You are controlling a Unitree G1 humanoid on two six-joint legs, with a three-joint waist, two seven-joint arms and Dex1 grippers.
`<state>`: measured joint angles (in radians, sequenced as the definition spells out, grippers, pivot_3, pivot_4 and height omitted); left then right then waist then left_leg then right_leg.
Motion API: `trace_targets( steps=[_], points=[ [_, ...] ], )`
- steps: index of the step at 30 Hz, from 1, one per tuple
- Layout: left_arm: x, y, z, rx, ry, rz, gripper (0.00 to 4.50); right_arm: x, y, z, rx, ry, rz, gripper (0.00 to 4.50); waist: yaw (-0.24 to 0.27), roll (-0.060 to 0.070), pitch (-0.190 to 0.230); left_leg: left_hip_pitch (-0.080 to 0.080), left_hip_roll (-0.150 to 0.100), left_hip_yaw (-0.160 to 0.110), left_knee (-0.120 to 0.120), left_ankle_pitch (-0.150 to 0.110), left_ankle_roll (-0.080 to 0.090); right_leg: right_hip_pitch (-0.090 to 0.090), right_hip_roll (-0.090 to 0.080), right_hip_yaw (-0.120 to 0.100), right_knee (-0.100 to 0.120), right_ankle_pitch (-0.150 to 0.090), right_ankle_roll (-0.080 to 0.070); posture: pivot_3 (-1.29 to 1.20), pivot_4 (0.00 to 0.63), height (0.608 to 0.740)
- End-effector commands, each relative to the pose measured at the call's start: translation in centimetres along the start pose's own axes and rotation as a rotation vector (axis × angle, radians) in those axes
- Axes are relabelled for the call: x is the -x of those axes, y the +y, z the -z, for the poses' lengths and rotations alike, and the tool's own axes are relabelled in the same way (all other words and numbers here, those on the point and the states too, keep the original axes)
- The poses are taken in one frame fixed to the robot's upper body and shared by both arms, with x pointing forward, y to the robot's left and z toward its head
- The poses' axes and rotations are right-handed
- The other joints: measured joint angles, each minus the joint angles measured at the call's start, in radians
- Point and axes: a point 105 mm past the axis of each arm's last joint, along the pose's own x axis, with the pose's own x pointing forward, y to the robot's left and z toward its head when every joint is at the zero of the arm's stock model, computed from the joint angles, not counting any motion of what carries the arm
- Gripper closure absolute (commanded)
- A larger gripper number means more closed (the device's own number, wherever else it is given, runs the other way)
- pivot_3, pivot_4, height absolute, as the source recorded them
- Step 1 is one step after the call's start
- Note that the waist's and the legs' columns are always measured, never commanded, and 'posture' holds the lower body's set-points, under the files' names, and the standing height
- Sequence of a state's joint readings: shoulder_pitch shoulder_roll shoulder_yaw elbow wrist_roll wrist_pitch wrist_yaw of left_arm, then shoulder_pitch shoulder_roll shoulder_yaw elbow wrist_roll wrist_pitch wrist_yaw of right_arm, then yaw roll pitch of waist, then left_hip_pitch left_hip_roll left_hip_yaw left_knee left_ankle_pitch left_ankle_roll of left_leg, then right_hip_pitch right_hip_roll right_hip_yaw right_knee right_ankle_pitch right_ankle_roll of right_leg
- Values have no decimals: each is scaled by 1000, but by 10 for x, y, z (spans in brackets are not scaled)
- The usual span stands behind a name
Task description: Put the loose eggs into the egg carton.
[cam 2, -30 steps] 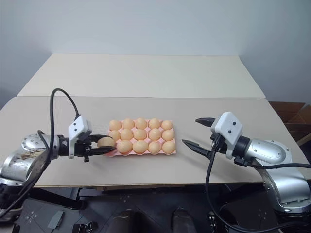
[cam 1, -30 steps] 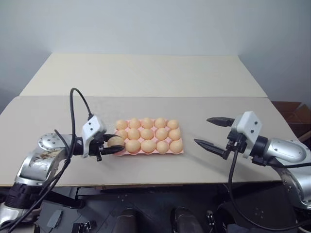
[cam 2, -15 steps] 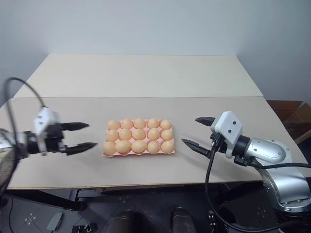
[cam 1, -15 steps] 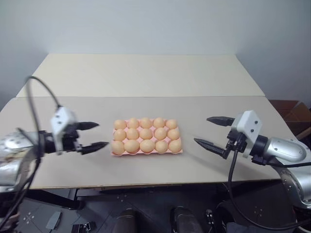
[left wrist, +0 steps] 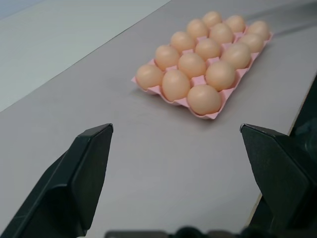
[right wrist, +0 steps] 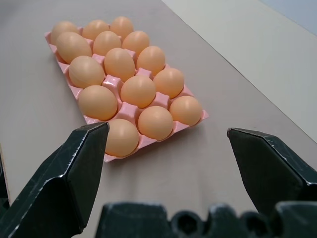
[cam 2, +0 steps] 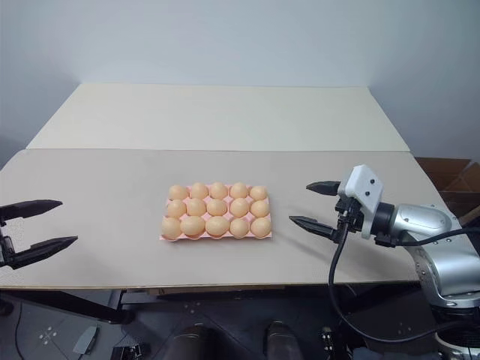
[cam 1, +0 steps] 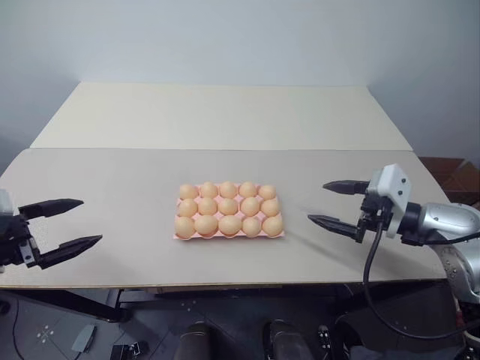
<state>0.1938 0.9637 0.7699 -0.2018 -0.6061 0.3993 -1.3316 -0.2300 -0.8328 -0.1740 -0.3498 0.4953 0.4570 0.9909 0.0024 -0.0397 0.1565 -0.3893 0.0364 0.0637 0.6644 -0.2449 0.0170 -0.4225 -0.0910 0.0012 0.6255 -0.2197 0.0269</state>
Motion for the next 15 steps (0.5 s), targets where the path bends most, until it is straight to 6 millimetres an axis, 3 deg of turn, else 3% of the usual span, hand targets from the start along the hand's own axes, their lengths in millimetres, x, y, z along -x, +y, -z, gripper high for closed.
trace_targets(
  steps=[1, 5, 11, 15],
  points=[
    [-4, -2, -7, -16, -33, -10, 16, 1, 2, -17, 66, -49, -14, 0, -1, 0, 0, 0, 0, 0, 0, 0, 0, 0, 0, 0, 0, 0, 0, 0, 150, 740],
    [-13, -1, -13, -26, -66, -36, 16, 5, 2, -22, 76, -68, -21, 0, -1, 0, 0, 0, 0, 0, 0, 0, 0, 0, 0, 0, 0, 0, 0, 0, 150, 740],
    [-17, -5, -15, 25, -75, -20, 16, -7, 5, -21, 78, -63, 2, 0, -3, 0, 0, 0, 0, 0, 0, 0, 0, 0, 0, 0, 0, 0, 0, 0, 150, 740],
    [-24, 3, -22, 12, -77, 5, 16, -9, 0, -18, 83, -57, 53, 0, -3, 0, 0, 0, 0, 0, 0, 0, 0, 0, 1, 0, 1, 0, 0, 0, 150, 740]
  ],
)
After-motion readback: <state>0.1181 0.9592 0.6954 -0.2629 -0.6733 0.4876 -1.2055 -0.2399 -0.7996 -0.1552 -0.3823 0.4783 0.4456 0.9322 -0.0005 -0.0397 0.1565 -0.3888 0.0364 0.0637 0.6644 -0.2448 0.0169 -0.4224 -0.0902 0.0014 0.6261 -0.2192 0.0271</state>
